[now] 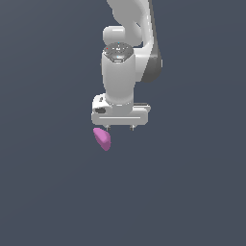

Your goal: Pick up the object and move it to a goal position.

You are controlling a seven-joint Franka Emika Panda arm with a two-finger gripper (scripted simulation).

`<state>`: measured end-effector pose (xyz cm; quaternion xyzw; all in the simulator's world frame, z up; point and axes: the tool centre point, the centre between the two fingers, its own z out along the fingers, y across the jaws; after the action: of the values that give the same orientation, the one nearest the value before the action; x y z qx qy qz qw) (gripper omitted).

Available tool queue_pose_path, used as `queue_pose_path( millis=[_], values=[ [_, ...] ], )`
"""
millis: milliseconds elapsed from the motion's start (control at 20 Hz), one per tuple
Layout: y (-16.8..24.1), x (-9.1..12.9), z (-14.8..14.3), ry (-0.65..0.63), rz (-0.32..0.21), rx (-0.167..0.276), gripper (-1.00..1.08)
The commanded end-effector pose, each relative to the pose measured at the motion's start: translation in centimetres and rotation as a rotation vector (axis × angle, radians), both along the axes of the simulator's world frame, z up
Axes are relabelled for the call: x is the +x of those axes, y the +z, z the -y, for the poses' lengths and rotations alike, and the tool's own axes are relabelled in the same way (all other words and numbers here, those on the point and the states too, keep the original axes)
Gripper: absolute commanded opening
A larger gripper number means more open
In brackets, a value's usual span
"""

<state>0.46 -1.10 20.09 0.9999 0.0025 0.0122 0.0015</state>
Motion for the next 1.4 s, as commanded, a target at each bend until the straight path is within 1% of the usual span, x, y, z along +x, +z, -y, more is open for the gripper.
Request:
queue_pose_path(
  millis=[0, 450, 1350],
  values=[
    [-0.2, -0.1, 0.3, 0.019, -0.001, -0.001, 1.00],
    [-1.6, -0.8, 2.0, 0.147, -0.006, -0.004, 1.00],
    [-5.5, -3.2, 6.9, 0.526, -0.020, -0.007, 1.00]
  ],
)
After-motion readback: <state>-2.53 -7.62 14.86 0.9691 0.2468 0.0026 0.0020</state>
